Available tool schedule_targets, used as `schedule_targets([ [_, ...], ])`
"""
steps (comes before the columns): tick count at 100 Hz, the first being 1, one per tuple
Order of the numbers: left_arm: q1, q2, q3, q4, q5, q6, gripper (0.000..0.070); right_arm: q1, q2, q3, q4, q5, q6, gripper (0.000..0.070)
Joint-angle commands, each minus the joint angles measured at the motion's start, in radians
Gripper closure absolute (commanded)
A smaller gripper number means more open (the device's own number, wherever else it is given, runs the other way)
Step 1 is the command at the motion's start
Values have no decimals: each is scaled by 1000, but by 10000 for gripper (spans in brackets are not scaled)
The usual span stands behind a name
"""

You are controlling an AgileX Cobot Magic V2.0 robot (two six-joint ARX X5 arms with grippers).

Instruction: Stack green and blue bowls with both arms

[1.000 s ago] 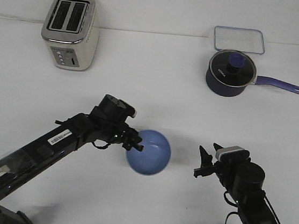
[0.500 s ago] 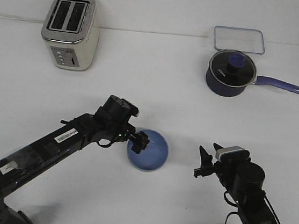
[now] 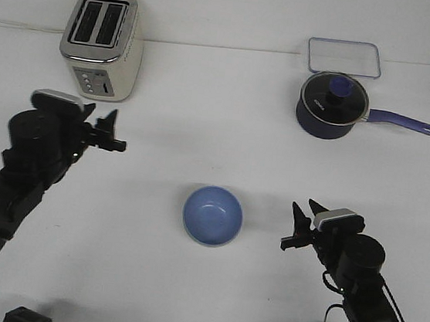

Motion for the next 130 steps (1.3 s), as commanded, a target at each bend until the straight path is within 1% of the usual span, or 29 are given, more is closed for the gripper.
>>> schedule_targets([
  [1, 46, -61, -61, 10, -3, 33, 688, 2, -37, 1, 6, 14, -31, 700],
  [7, 95, -151, -165, 72, -3, 42, 687, 2, -91, 0, -14, 44, -50, 700],
  [11, 126, -223, -253, 136, -3, 60, 687, 2, -135, -3, -22, 67, -68, 700],
  [17, 165, -340, -404, 263, -2, 78, 688, 2, -205, -19, -19, 85, -90, 700],
  [27, 204, -526, -644, 468, 3, 73, 688, 2, -308, -69, 4, 122, -95, 700],
  [32, 213, -602, -738, 530, 3, 69, 688, 2, -347, -94, 10, 131, -87, 700],
  [36, 217, -651, -795, 550, 2, 69, 687, 2, -372, -109, 17, 130, -80, 700],
  [48, 219, -735, -871, 539, 2, 69, 685, 2, -388, -117, 23, 132, -72, 700],
  [73, 218, -749, -870, 507, 2, 66, 685, 2, -387, -117, 25, 134, -70, 700],
  [111, 218, -749, -870, 509, 2, 66, 685, 2, -387, -117, 25, 134, -70, 700],
  [121, 220, -751, -870, 530, -10, 103, 687, 2, -387, -117, 25, 134, -70, 700],
  [130, 220, -783, -878, 528, -10, 98, 685, 2, -387, -117, 25, 134, -70, 700],
])
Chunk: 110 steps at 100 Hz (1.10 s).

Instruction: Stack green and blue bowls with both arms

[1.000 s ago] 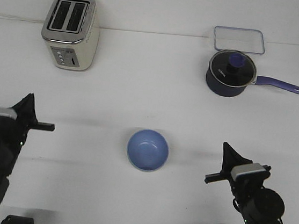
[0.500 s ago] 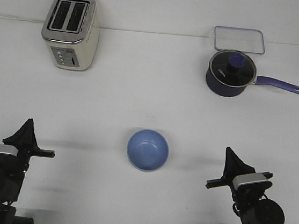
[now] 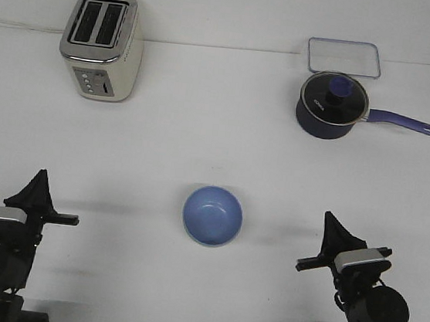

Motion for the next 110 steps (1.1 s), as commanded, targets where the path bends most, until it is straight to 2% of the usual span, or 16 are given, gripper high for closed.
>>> schedule_targets([
  [1, 2, -23, -2, 13, -7, 19, 685, 2, 0, 6, 13, 3, 0, 700],
  [19, 4, -177, -119, -15, -6, 19, 685, 2, 0, 6, 13, 3, 0, 700],
  [38, 24, -295, -254, -40, 22, -35, 685, 2, 0, 6, 13, 3, 0, 700],
  [55, 24, -339, -339, -26, 35, -50, 685, 2, 0, 6, 13, 3, 0, 700],
  [64, 21, -339, -339, -63, 38, -57, 685, 2, 0, 6, 13, 3, 0, 700],
  [110, 21, -337, -338, -58, 39, -55, 685, 2, 0, 6, 13, 3, 0, 700],
])
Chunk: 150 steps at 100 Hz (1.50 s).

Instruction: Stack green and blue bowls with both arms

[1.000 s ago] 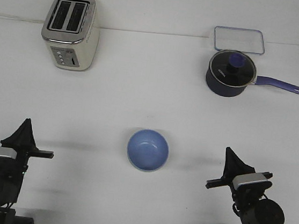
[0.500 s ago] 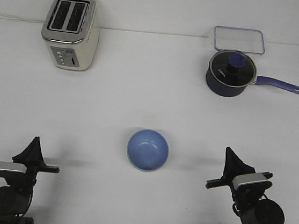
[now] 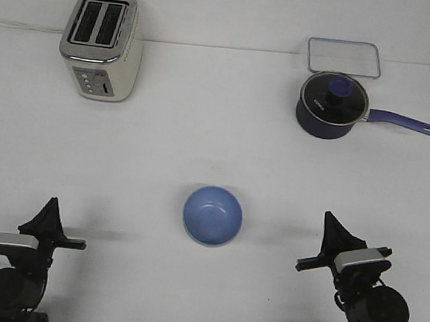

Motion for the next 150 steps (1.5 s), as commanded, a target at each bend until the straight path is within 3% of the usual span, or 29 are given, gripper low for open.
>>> schedule_targets([
  [1, -1, -1, -19, 10, 3, -5, 685, 2, 0, 6, 12, 3, 0, 700],
  [32, -1, -1, -19, 10, 2, -5, 685, 2, 0, 6, 13, 4, -1, 700],
  [42, 0, -1, -19, 10, 3, -5, 685, 2, -1, 6, 21, 40, -16, 700],
  [60, -1, -1, -19, 10, 3, -5, 685, -67, -77, -42, 8, 76, -206, 700],
  [78, -1, -1, -19, 10, 3, -5, 685, -188, -210, -199, 6, 58, -292, 700],
  [94, -1, -1, -19, 10, 3, -5, 685, -214, -241, -330, 59, 28, -293, 700],
  [110, 0, -1, -19, 10, 3, -5, 685, -214, -241, -327, 40, 22, -344, 700],
  [150, 0, -1, -19, 10, 2, -5, 685, -212, -241, -327, 64, 22, -336, 700],
])
